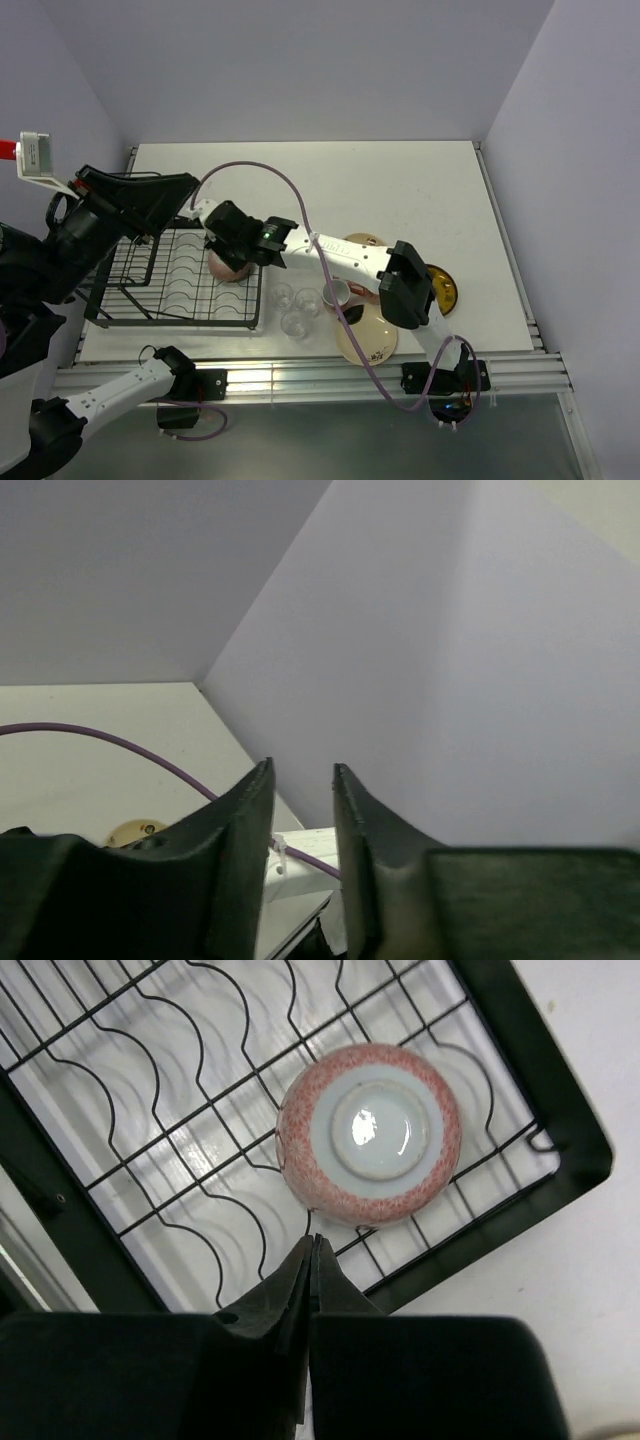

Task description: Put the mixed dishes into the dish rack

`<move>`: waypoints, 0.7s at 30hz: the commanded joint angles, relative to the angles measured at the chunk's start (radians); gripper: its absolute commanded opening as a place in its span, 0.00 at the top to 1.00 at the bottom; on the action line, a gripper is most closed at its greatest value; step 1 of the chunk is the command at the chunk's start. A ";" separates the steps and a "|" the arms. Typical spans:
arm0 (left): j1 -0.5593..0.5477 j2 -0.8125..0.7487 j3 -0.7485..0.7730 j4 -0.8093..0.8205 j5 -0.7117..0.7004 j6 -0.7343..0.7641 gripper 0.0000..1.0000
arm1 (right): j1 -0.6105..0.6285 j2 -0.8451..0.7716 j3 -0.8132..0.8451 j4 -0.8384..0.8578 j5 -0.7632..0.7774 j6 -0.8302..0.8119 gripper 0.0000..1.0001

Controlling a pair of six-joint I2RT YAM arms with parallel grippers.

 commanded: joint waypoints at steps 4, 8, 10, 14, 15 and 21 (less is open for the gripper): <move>-0.002 0.041 0.030 -0.010 0.004 -0.051 0.97 | -0.073 -0.026 0.038 -0.113 -0.112 0.266 1.00; -0.002 0.031 0.007 -0.005 0.005 -0.066 1.00 | -0.101 0.027 0.110 -0.179 -0.137 0.303 1.00; -0.002 0.033 0.005 -0.013 0.005 -0.066 1.00 | -0.107 0.054 0.144 -0.200 -0.127 0.302 1.00; -0.002 0.039 0.004 -0.015 0.013 -0.059 1.00 | -0.112 0.106 0.204 -0.245 -0.089 0.317 1.00; -0.002 0.041 0.004 -0.013 0.019 -0.059 1.00 | -0.113 0.113 0.209 -0.266 -0.084 0.322 1.00; -0.002 0.038 -0.018 -0.004 0.025 -0.062 1.00 | -0.113 0.123 0.192 -0.295 -0.015 0.345 1.00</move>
